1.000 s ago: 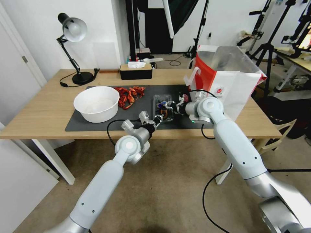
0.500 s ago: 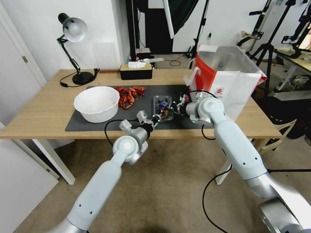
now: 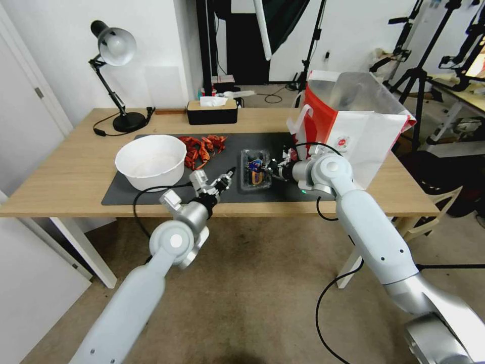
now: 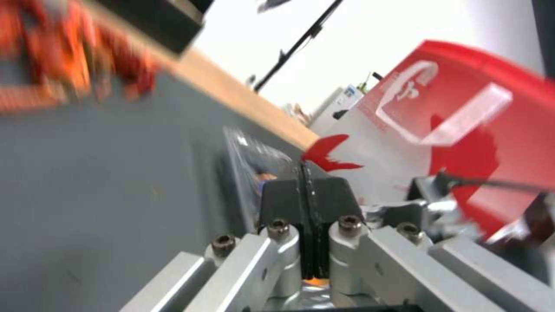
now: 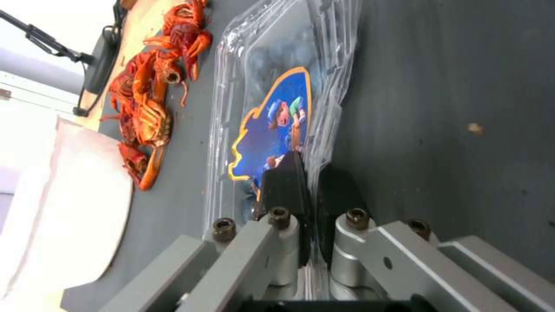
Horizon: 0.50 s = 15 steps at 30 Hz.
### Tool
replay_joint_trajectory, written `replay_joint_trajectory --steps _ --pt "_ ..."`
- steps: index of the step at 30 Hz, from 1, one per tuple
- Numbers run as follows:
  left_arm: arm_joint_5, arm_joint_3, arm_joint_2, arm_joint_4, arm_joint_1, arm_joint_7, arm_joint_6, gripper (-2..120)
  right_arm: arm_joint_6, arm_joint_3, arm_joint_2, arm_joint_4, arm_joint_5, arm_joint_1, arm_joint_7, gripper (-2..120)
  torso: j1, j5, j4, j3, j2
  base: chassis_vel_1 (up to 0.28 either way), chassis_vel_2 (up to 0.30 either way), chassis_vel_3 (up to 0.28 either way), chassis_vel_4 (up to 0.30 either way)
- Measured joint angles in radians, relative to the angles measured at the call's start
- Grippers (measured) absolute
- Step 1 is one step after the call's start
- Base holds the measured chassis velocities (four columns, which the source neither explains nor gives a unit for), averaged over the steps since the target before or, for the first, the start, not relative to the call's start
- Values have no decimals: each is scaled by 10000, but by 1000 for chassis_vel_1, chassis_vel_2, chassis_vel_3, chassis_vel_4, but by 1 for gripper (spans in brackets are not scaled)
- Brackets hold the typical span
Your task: Close the takeout container lid, then place the container into the takeout bag.
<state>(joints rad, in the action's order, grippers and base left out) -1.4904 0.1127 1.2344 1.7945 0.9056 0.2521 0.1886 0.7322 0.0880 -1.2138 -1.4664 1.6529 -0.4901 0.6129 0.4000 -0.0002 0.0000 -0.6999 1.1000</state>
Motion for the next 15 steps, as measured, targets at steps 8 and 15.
replay_joint_trajectory --steps 8,15 --pt "4095 -76 -792 304 684 -1377 -1255 9 0 251 72 -161 82 -203 -137 0 0 1 2 -1 0 0 0 0 0" --pt "5819 -169 -1160 204 919 -1805 -1990 35 1 638 197 -573 268 -567 -64 0 0 0 1 -1 0 0 0 0 0"
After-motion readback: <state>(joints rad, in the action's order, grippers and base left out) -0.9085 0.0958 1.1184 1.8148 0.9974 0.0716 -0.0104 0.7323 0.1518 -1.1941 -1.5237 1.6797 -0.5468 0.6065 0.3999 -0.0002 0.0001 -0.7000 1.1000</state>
